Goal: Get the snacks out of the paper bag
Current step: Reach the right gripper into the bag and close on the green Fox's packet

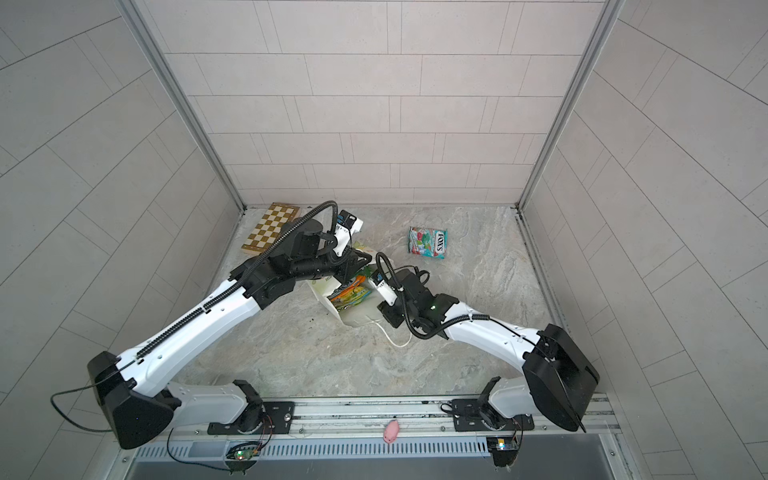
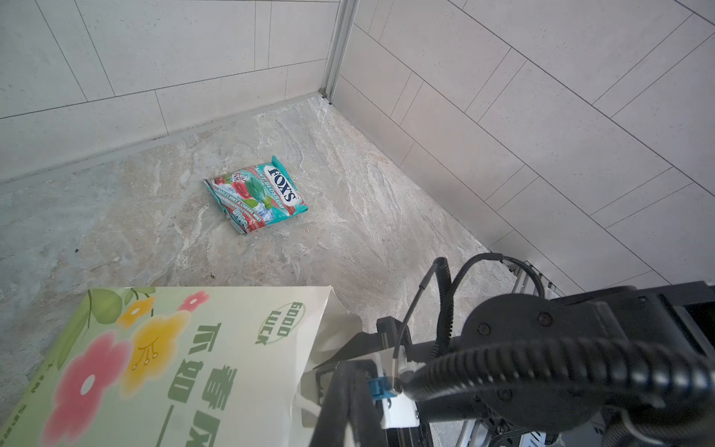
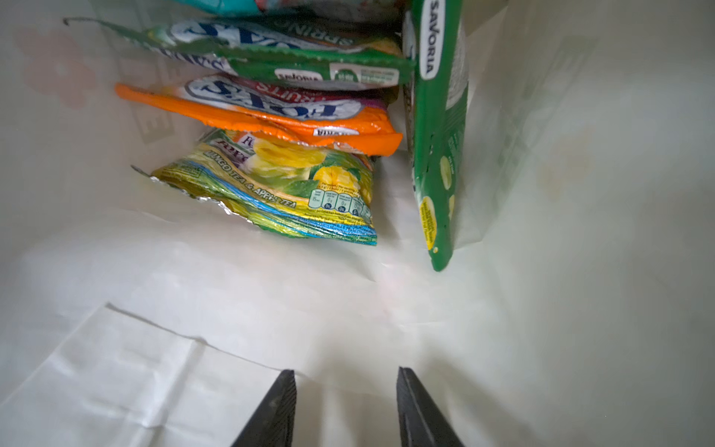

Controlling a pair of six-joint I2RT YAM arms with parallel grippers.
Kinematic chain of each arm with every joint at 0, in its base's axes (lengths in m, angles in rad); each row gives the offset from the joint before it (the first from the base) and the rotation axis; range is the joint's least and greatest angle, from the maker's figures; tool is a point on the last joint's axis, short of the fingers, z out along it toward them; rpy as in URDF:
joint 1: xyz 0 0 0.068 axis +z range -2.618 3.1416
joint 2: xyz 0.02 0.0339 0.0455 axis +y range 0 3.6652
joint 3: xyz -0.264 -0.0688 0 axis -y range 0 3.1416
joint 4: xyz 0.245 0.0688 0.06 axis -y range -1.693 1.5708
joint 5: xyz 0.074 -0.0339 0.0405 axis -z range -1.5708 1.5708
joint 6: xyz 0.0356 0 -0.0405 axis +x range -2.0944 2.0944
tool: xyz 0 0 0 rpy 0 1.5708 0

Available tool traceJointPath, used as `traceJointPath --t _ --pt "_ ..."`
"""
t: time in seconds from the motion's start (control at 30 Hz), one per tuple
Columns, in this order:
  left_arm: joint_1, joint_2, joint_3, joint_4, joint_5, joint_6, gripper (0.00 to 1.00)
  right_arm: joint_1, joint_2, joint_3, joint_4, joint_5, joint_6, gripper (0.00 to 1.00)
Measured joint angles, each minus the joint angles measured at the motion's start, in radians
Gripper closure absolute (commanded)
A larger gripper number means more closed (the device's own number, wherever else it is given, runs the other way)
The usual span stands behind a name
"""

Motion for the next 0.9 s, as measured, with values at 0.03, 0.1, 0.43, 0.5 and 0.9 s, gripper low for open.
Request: traceJointPath --t 0.03,0.1,0.43,0.5,0.9 --pt "0.0 0.0 0.0 0.001 0.0 0.0 1.0 0.009 0.006 0.003 0.002 0.016 -0.003 0.57" --pt "-0.001 0.0 0.0 0.002 0.0 0.0 1.0 0.023 0.014 0.005 0.01 0.043 -0.01 0.57" --pt "-0.006 0.0 -0.001 0.002 -0.004 0.0 1.0 0.061 0.097 0.033 0.083 0.182 -0.047 0.63" --pt "-0.006 0.0 -0.001 0.002 -0.007 0.0 1.0 0.062 0.106 0.032 0.114 0.204 -0.049 0.64" --pt "-0.01 0.0 -0.003 0.004 -0.019 0.003 1.0 0.063 0.187 0.008 0.354 0.309 -0.05 0.66"
